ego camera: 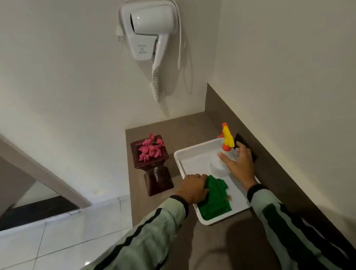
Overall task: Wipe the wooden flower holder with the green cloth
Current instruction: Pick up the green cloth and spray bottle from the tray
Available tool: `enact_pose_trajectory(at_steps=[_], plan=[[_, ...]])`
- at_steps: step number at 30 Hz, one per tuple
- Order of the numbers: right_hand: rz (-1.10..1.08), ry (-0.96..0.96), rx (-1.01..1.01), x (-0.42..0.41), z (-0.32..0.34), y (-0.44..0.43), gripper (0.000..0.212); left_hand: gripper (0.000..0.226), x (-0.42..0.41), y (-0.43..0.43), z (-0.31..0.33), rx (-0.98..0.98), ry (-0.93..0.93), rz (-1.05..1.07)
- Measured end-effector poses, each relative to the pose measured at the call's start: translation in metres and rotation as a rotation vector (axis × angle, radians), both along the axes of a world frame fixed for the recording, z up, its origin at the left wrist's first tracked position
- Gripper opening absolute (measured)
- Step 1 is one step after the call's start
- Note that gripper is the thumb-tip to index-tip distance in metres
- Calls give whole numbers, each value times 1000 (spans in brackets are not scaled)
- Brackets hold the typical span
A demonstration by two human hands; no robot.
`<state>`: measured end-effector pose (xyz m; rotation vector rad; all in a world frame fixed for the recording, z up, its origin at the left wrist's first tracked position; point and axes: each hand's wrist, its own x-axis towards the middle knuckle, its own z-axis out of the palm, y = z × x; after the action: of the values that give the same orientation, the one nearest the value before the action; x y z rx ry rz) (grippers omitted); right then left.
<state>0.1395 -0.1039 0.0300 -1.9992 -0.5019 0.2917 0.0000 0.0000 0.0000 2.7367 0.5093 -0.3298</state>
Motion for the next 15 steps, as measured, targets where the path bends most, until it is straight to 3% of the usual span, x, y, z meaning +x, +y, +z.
enact_pose_trajectory(at_steps=[4,7,11,15], plan=[[88,60,-14,23,4,32,56,83,13,1,-17,-35,106,61],[73,84,-29,36,-3,48,34,93,21,1,-25,-42,155,101],[6,-118,-84,34,-10,50,27,67,30,8,-21,-10,176,86],[102,-417,106,24,22,36,45,59,29,8,-4,-146,58,96]])
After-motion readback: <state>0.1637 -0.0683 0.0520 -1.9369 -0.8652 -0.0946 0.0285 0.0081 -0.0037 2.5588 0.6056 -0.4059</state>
